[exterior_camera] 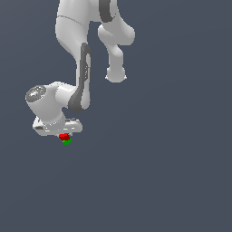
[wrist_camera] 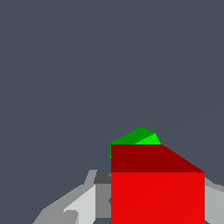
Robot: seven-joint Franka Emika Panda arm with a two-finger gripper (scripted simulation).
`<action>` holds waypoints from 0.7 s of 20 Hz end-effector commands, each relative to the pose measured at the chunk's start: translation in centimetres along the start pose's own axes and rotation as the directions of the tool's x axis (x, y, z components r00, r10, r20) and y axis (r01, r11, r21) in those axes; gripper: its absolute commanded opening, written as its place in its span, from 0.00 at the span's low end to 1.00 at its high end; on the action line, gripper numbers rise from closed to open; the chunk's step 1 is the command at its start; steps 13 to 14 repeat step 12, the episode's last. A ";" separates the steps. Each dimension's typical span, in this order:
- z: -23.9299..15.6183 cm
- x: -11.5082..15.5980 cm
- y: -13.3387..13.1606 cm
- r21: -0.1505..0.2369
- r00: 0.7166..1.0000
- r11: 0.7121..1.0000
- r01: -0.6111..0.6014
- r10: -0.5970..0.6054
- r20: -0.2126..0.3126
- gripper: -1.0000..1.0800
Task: Stack the red cube on top of the green cube.
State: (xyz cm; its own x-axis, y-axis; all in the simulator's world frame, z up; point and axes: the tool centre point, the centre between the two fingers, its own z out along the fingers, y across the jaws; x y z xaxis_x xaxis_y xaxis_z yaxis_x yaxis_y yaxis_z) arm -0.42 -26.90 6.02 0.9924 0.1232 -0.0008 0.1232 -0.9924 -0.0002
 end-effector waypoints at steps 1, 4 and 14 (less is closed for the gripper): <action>0.0 0.1 0.3 0.000 1.000 1.000 0.001 -0.001 -0.001 0.00; 0.0 0.1 0.3 0.000 1.000 1.000 0.001 -0.001 -0.001 0.96; 0.0 0.1 0.3 0.000 1.000 1.000 0.001 -0.001 -0.001 0.96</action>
